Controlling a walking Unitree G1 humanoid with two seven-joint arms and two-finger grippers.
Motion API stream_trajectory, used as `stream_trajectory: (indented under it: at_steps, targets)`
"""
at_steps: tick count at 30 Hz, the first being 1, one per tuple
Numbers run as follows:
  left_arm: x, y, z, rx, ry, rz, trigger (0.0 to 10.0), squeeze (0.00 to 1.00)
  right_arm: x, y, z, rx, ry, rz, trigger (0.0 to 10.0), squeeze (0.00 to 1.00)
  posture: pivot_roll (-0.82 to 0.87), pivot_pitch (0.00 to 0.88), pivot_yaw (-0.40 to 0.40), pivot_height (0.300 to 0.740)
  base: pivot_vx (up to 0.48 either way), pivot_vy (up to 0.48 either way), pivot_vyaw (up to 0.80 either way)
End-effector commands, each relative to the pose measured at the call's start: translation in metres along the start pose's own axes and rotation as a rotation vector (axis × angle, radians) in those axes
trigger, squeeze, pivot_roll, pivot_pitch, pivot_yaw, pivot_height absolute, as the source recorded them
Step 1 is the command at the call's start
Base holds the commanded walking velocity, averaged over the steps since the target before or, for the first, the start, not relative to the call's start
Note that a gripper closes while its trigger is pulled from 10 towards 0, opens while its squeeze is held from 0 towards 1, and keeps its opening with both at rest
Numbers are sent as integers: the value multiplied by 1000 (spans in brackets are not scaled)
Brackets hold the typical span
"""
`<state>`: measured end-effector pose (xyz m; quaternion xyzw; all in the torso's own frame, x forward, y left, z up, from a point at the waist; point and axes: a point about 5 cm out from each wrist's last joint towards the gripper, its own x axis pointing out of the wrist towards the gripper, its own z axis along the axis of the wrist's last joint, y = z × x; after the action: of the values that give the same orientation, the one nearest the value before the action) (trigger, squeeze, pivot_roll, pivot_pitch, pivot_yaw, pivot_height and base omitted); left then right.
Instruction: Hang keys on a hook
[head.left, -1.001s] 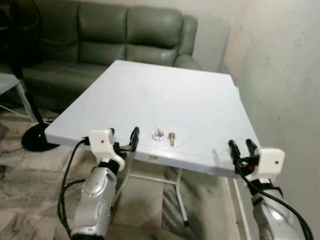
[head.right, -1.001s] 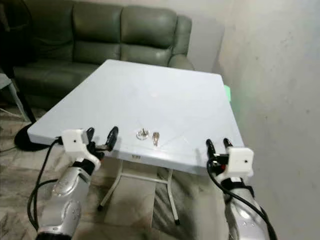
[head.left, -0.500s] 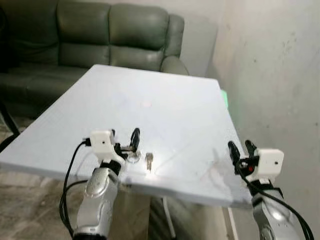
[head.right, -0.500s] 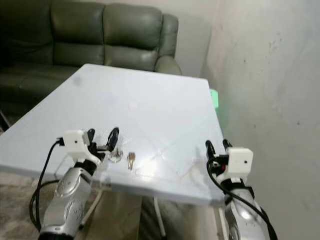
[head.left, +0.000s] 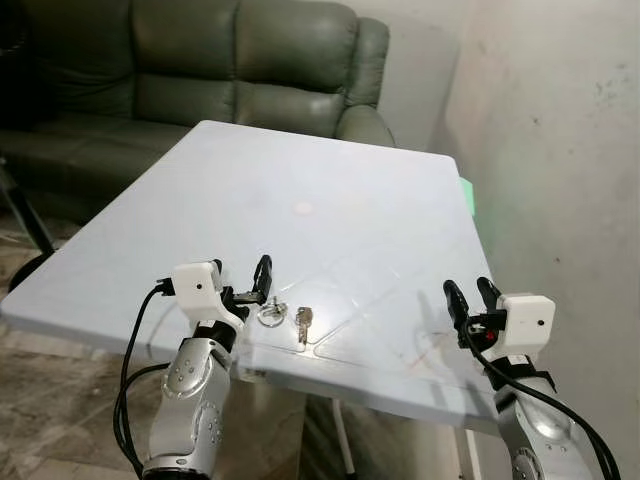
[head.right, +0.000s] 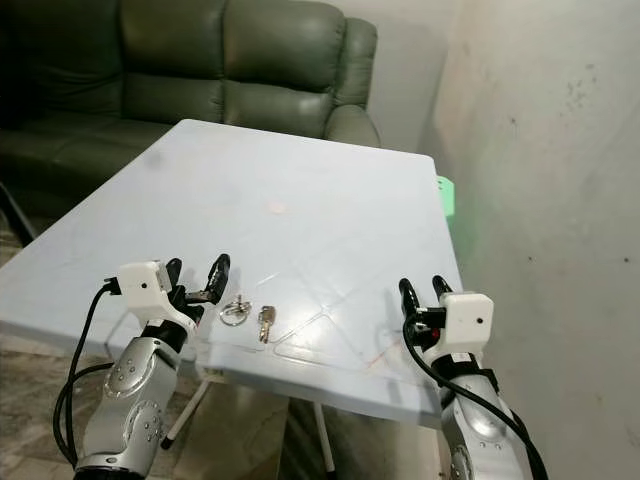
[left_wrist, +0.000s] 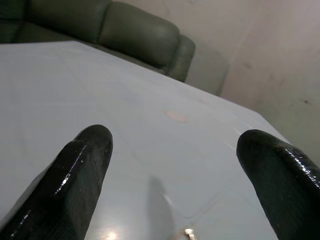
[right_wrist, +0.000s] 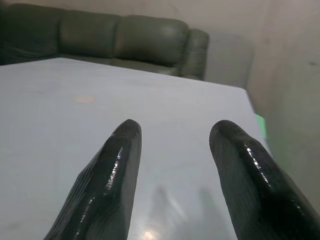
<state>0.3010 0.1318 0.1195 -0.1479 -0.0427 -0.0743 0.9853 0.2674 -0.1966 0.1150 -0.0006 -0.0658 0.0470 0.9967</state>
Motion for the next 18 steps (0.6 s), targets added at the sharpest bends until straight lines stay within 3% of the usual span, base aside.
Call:
stream_trajectory:
  at_steps: [1,18]
  targets:
    - [-1,1,0,6,8,-4,10000,0,0,1,1,9,-1,3,10000,0,3,20,-94,740,0,480,0]
    - [-1,2,1,-6,3,6,10000,0,1,1,1,8,6,16,10000,0,8,24,-102,740,0,480,0]
